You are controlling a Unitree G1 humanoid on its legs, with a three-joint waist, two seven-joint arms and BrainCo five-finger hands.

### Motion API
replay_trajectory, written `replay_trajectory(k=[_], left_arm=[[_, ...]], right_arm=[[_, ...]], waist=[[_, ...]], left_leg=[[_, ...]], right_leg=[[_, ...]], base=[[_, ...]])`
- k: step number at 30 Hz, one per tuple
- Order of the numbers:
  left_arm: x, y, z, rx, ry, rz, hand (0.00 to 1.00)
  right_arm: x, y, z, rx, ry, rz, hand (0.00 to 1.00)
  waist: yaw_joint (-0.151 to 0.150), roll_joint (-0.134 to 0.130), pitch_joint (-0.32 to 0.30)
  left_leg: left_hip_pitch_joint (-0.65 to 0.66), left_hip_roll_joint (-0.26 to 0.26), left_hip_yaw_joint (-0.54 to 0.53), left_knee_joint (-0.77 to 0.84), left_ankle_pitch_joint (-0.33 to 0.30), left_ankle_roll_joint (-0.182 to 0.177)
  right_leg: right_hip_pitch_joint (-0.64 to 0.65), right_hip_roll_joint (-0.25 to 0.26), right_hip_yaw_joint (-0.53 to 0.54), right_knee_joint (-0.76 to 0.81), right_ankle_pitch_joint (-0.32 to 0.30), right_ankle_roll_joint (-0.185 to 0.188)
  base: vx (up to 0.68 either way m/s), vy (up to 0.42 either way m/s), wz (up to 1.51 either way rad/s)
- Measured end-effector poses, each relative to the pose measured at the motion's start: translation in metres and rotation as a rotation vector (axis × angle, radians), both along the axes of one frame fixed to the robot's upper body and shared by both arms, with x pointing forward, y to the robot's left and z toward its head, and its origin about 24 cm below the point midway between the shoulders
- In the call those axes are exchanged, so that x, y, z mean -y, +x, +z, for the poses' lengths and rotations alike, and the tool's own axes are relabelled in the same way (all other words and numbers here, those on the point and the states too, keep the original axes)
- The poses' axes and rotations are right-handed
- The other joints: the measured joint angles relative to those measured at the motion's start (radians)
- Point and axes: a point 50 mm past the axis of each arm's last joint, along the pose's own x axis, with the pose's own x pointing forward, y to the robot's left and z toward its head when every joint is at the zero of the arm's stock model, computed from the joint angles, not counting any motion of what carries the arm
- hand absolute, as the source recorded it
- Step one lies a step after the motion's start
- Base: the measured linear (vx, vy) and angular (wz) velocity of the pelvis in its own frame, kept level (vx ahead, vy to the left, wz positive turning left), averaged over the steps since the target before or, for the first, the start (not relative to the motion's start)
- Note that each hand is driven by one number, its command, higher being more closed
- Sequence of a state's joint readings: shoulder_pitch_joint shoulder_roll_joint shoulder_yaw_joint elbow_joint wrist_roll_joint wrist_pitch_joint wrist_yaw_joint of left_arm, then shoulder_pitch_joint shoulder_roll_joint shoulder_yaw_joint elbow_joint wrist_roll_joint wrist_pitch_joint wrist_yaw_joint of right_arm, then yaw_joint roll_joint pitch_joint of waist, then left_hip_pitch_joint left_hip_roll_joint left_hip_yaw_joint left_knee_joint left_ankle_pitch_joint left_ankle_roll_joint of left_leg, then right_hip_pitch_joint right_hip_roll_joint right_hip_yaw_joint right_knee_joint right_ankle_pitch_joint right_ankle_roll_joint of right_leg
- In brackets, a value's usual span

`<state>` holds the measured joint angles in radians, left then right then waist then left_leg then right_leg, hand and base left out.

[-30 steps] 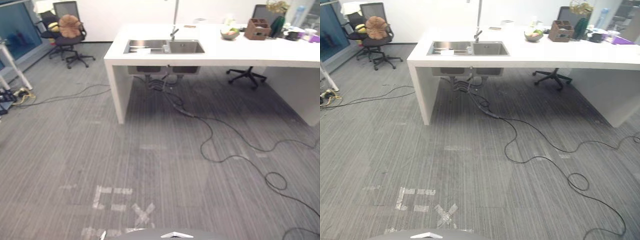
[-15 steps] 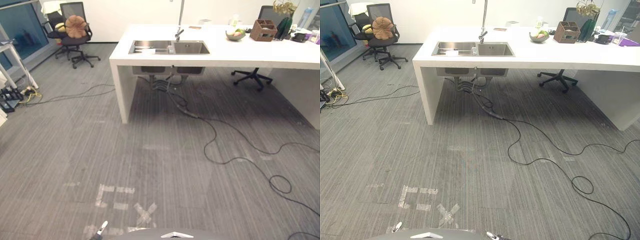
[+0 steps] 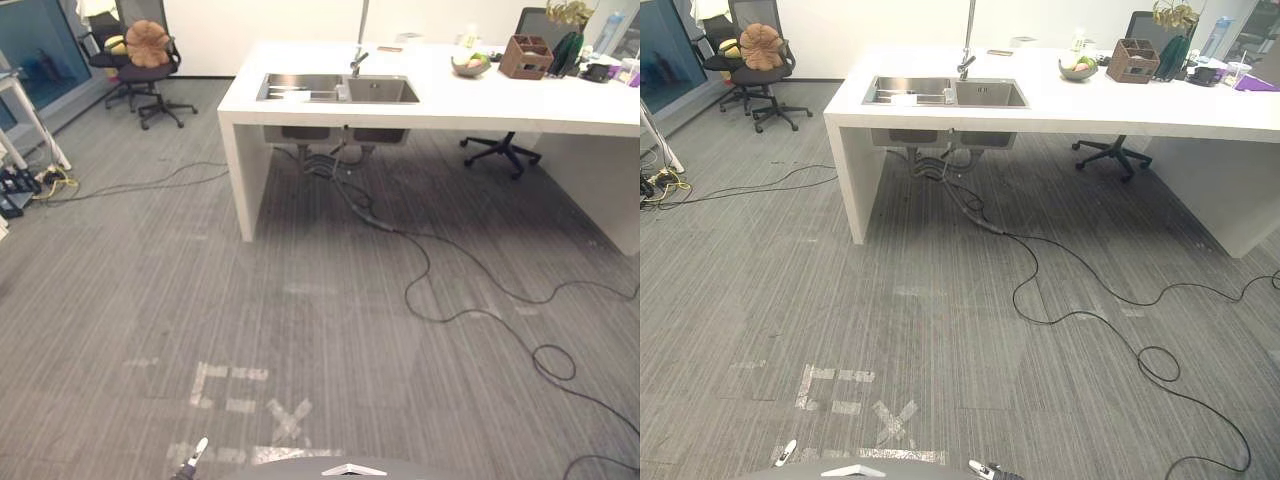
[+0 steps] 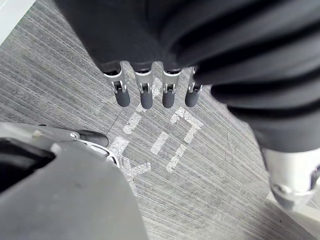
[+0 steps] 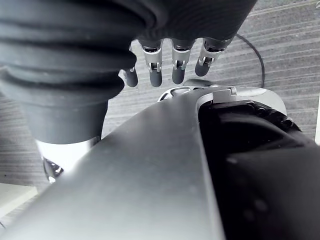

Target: Walk over to the sink, pick up the cup, carry it to the dishwasher, place the cup inside the dishwasher, then close the dishwasher door

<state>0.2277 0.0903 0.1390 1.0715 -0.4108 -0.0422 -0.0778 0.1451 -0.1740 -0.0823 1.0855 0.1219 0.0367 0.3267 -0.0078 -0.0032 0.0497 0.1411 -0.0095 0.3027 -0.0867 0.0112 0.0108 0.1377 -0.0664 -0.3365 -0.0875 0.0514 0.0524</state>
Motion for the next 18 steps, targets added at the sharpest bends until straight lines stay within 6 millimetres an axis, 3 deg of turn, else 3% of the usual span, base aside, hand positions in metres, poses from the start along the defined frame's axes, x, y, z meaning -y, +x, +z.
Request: replay_trajectory(k=[5,7,8,9,11,12,15,17,18], left_arm=[[0.000,0.000,0.000,-0.016,0.024,0.008,0.00],[0.001,0.001,-0.001,-0.024,0.033,0.014,0.00],[-0.001,0.001,0.000,-0.024,0.039,0.005,0.00],[-0.003,0.004,0.000,-0.020,0.047,-0.012,0.00],[-0.002,0.006,0.000,-0.021,0.054,-0.006,0.00],[-0.004,0.005,0.001,-0.025,0.062,0.022,0.00],[-0.009,0.012,0.002,-0.011,0.079,0.043,0.00],[-0.008,0.026,0.004,0.025,0.074,0.045,0.00],[-0.008,0.035,0.005,0.051,0.068,0.049,0.00]], right_arm=[[0.001,0.005,0.002,0.042,-0.014,-0.006,0.00],[0.003,0.009,0.003,0.065,-0.021,-0.007,0.00],[0.001,0.012,0.004,0.086,-0.014,-0.025,0.00],[0.001,0.017,0.005,0.109,-0.029,-0.036,0.00],[0.004,0.027,0.009,0.150,-0.051,-0.034,0.00],[0.002,0.035,0.010,0.175,-0.044,-0.031,0.00],[-0.005,0.034,0.009,0.169,-0.007,-0.054,0.00],[-0.005,0.035,0.009,0.179,0.022,-0.091,0.00],[-0.006,0.036,0.009,0.184,0.043,-0.110,0.00]], waist=[[-0.001,0.005,0.013],[-0.004,0.009,0.020],[-0.008,-0.001,0.025],[-0.014,-0.004,0.039],[-0.019,-0.002,0.060],[-0.033,0.003,0.079],[-0.031,-0.010,0.088],[-0.036,-0.008,0.107],[-0.042,-0.009,0.123]], left_leg=[[0.002,-0.010,-0.008,0.000,-0.005,0.007],[0.000,-0.022,-0.055,0.000,-0.028,0.019],[0.009,-0.041,-0.072,0.000,-0.037,0.028],[0.023,-0.054,-0.083,0.000,-0.042,0.035],[0.046,-0.053,-0.095,0.001,-0.047,0.050],[0.067,-0.044,-0.108,0.001,-0.040,0.064],[0.086,-0.027,-0.133,0.001,-0.054,0.059],[0.089,-0.009,-0.157,0.002,-0.066,0.047],[0.091,0.003,-0.168,0.007,-0.075,0.035]], right_leg=[[-0.004,-0.014,-0.001,0.021,-0.019,0.005],[-0.072,-0.049,-0.002,0.177,-0.101,0.022],[-0.110,-0.087,-0.004,0.292,-0.155,0.048],[-0.139,-0.117,-0.003,0.416,-0.180,0.053],[-0.203,-0.150,-0.002,0.588,-0.167,0.044],[-0.239,-0.158,0.003,0.656,-0.202,0.032],[-0.248,-0.119,-0.001,0.499,-0.212,0.027],[-0.270,-0.085,-0.001,0.354,-0.145,0.029],[-0.294,-0.068,0.004,0.260,-0.072,0.037]], base=[[0.00,0.045,0.00],[0.00,0.079,0.04],[0.05,0.087,0.22],[0.08,0.090,0.25],[0.07,0.064,0.22],[0.06,0.036,0.21],[0.13,-0.028,0.26],[0.23,-0.089,0.36],[0.30,-0.115,0.27]])
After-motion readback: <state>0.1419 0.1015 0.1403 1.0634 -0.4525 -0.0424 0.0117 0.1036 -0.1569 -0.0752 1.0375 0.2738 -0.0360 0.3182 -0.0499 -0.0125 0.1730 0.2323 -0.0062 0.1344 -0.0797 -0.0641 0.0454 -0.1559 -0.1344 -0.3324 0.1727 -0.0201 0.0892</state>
